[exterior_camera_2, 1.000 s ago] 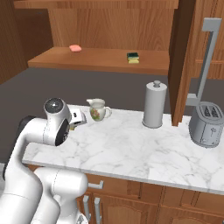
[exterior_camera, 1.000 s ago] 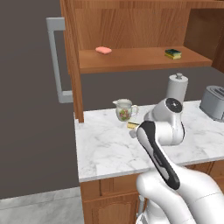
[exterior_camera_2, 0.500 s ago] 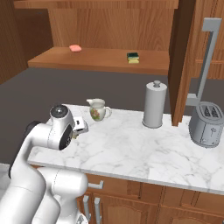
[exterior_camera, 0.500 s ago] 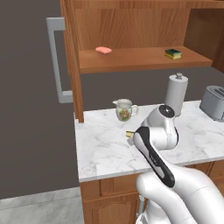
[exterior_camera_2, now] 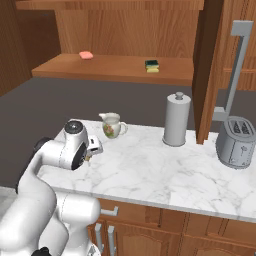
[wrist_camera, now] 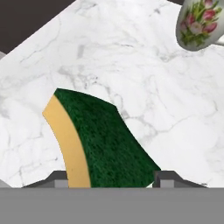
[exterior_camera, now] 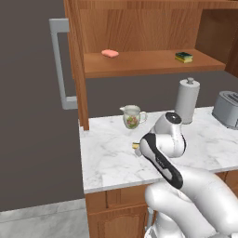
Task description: Pick the sponge and sponge from the cabinet and place them on the counter.
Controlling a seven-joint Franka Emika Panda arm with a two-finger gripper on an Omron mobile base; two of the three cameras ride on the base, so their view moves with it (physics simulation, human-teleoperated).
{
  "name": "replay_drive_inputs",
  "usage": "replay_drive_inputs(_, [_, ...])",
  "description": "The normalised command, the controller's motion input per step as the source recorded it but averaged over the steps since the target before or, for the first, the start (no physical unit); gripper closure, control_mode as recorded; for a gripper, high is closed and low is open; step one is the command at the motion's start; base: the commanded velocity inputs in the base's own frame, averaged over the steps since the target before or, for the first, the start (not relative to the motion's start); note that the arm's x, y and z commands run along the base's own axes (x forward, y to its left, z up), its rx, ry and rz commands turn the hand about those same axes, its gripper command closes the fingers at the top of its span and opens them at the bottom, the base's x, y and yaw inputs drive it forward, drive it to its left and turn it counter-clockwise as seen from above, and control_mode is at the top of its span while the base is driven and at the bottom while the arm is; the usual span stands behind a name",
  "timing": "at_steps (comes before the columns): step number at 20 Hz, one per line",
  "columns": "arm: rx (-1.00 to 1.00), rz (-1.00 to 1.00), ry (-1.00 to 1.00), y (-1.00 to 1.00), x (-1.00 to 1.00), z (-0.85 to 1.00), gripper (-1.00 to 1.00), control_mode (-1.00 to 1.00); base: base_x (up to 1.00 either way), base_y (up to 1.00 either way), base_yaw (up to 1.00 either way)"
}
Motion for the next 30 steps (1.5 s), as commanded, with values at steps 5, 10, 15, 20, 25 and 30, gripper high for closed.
replay_drive_inputs(5, [0.0,0.04,0.0,0.0,0.12,-0.48,1.0,-1.0,0.0,0.0,0.0])
replay_drive_inputs(10, [0.0,0.04,0.0,0.0,0.12,-0.45,1.0,-1.0,0.0,0.0,0.0])
replay_drive_inputs(15, [0.0,0.04,0.0,0.0,0.08,-0.38,1.0,-1.0,0.0,0.0,0.0])
replay_drive_inputs(20, [0.0,0.04,0.0,0.0,0.06,-0.31,1.0,-1.0,0.0,0.0,0.0])
replay_drive_inputs(25, [0.0,0.03,0.0,0.0,0.05,-0.27,1.0,-1.0,0.0,0.0,0.0])
replay_drive_inputs(30, [0.0,0.03,0.0,0.0,0.01,-0.24,1.0,-1.0,0.0,0.0,0.0])
